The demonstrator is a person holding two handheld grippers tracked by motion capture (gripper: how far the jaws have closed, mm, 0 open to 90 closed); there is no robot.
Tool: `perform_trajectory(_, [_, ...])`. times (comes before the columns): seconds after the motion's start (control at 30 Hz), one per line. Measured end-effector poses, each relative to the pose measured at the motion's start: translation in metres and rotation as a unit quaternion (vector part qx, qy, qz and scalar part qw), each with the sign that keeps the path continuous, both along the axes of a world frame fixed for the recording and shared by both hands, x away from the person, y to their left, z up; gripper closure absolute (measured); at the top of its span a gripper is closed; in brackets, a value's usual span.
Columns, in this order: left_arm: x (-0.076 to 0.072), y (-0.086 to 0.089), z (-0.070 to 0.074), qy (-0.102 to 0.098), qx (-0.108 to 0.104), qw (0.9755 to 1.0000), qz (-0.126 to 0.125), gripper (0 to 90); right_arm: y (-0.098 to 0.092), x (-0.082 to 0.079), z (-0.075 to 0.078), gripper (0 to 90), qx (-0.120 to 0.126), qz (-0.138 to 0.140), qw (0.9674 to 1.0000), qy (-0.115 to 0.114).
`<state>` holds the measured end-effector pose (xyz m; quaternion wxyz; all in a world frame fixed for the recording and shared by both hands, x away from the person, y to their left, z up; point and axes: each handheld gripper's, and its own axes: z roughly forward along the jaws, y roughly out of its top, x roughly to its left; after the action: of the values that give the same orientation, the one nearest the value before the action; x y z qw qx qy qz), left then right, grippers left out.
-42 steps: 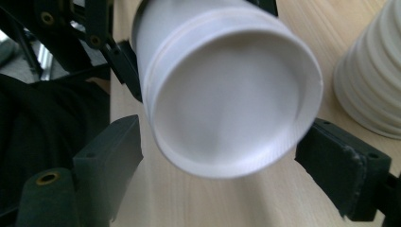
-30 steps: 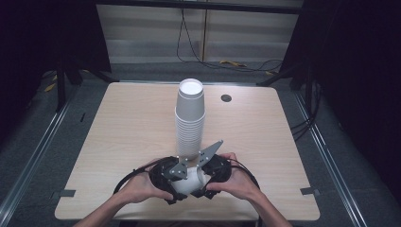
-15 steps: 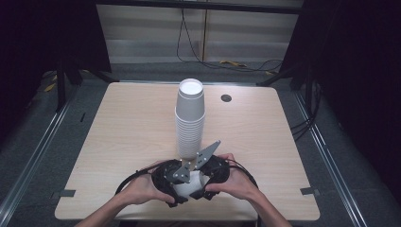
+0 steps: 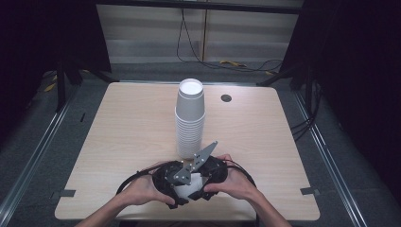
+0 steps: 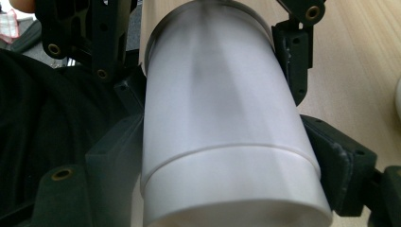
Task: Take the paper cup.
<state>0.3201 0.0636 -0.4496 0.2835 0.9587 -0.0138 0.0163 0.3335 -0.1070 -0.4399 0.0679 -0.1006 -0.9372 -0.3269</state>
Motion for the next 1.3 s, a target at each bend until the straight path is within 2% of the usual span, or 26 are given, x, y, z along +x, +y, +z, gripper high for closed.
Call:
perform_trajectory(0.23, [0.002, 0.003, 0.003, -0.002, -0.011, 0.9999, 0.003, 15.3, -0.001, -0.001, 0.005, 21.7, 0.006, -0.009, 0.9999, -0.011])
perform_trajectory(0.33, [0.003, 0.006, 0.004, 0.001, -0.028, 0.9996, 0.0, 14.3, -0.002, -0.002, 0.008, 21.6, 0.009, -0.013, 0.9998, -0.008])
perform_trajectory(0.43, [0.004, 0.008, 0.005, -0.002, -0.037, 0.9993, 0.0, 13.8, -0.003, -0.002, 0.01, 21.6, 0.013, -0.02, 0.9997, -0.01])
perform_trajectory(0.47, [0.005, 0.009, 0.004, -0.003, -0.053, 0.9986, 0.006, 13.6, -0.003, -0.002, 0.01, 21.5, 0.013, -0.02, 0.9996, -0.012])
perform_trajectory(0.57, [0.006, 0.01, 0.005, -0.006, -0.056, 0.9984, 0.008, 13.8, -0.004, -0.002, 0.01, 21.5, 0.012, -0.025, 0.9995, -0.014])
perform_trajectory(0.77, [0.008, 0.018, 0.012, -0.017, -0.087, 0.996, 0.007, 12.9, -0.008, -0.001, 0.013, 21.5, 0.024, -0.031, 0.9991, -0.015])
perform_trajectory(0.83, [0.008, 0.019, 0.013, -0.021, -0.085, 0.9961, 0.005, 12.9, -0.008, -0.001, 0.015, 21.5, 0.026, -0.032, 0.999, -0.016])
perform_trajectory(1.03, [0.007, 0.022, 0.015, -0.03, -0.106, 0.994, -0.004, 12.8, -0.009, -0.001, 0.017, 21.5, 0.025, -0.032, 0.999, -0.018])
perform_trajectory(1.07, [0.007, 0.023, 0.014, -0.032, -0.116, 0.9928, -0.002, 12.8, -0.01, -0.002, 0.019, 21.5, 0.022, -0.033, 0.999, -0.019])
perform_trajectory(1.13, [0.007, 0.023, 0.014, -0.035, -0.117, 0.9925, -0.002, 12.8, -0.01, -0.001, 0.018, 21.5, 0.025, -0.033, 0.999, -0.019])
perform_trajectory(1.3, [0.008, 0.025, 0.015, -0.026, -0.133, 0.9908, -0.005, 12.9, -0.012, -0.001, 0.02, 21.5, 0.026, -0.03, 0.999, -0.02])
